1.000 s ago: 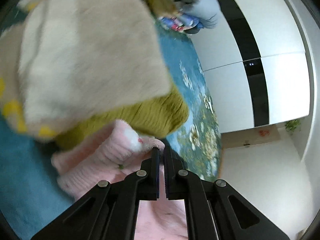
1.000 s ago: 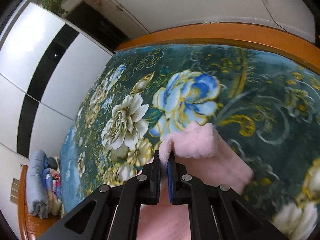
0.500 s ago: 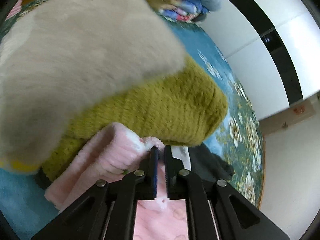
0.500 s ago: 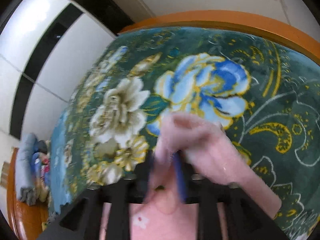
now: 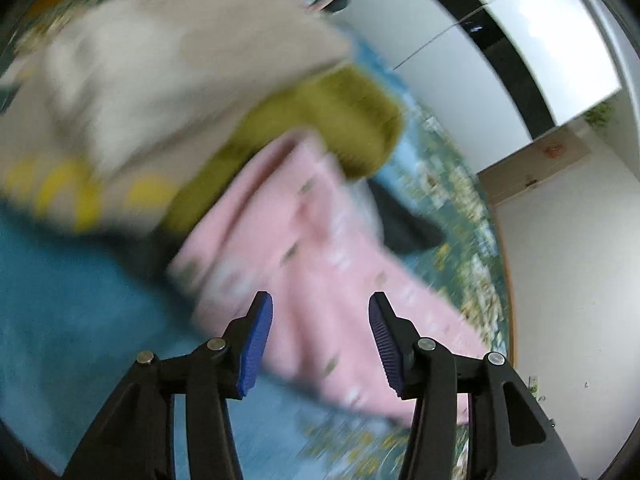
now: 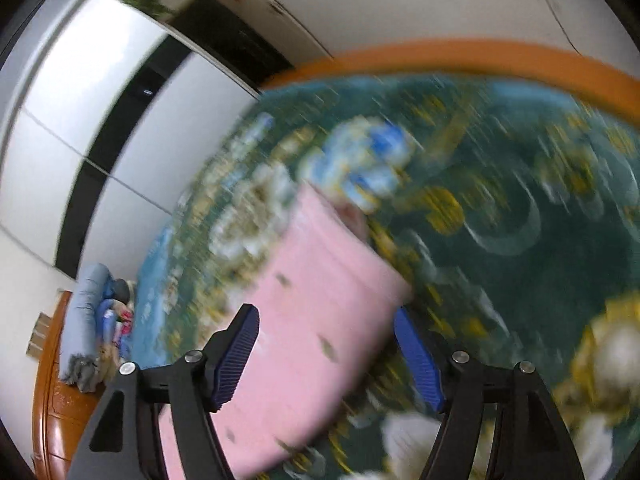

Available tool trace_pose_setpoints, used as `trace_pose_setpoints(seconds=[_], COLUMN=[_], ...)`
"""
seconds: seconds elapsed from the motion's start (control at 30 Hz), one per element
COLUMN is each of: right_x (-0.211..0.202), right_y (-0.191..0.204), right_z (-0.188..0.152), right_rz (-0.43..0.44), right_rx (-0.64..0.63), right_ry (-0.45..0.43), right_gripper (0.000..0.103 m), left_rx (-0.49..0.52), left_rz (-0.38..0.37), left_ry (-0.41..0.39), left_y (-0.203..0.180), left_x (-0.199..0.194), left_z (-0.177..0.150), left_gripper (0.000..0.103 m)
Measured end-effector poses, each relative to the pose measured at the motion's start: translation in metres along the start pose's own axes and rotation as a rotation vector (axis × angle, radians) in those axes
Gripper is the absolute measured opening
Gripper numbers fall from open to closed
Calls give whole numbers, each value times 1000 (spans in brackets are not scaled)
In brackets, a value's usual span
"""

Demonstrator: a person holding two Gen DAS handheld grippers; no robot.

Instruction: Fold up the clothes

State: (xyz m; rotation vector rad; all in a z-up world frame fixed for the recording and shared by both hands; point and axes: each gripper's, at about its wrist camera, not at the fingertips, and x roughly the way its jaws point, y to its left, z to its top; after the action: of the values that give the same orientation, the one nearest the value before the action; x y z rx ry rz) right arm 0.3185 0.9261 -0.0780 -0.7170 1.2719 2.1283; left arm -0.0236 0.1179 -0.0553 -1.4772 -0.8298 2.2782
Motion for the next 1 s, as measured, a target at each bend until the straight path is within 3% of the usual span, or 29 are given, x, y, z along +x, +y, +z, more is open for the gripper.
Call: trace_pose_setpoints(seconds=[0.17,0.33,0.63,0.7,0.77,0.9,1.0], right_x=[13,33,60,64,68,81,75], right_y=[-18,-24,-29,-29,-29,-22,-5], right_z=[-20,-21,-2,4,9,15,22], right_rz=[24,55,149,166,183,156,128], right_rx=[53,99,141,148,159,174,142], right_ry=[37,42,-32,-60,-83,-61,-81], right_gripper=[74,75,76,76,70,27,15], left_rx=[-158,-252,-378,-410,-436,-441,-400], left_rz=[3,-61,-107,-131,-144,-115,-61], left_ry=[86,78,-40,-69,-95,-124,-146], left_y=[45,56,73,79,86,89,77], left_x=[18,44,63,62,62,58,47], left_z=[-21,-24,-25,-26,-27,-29,-28], left_gripper=[55,63,61,56,44,24,17])
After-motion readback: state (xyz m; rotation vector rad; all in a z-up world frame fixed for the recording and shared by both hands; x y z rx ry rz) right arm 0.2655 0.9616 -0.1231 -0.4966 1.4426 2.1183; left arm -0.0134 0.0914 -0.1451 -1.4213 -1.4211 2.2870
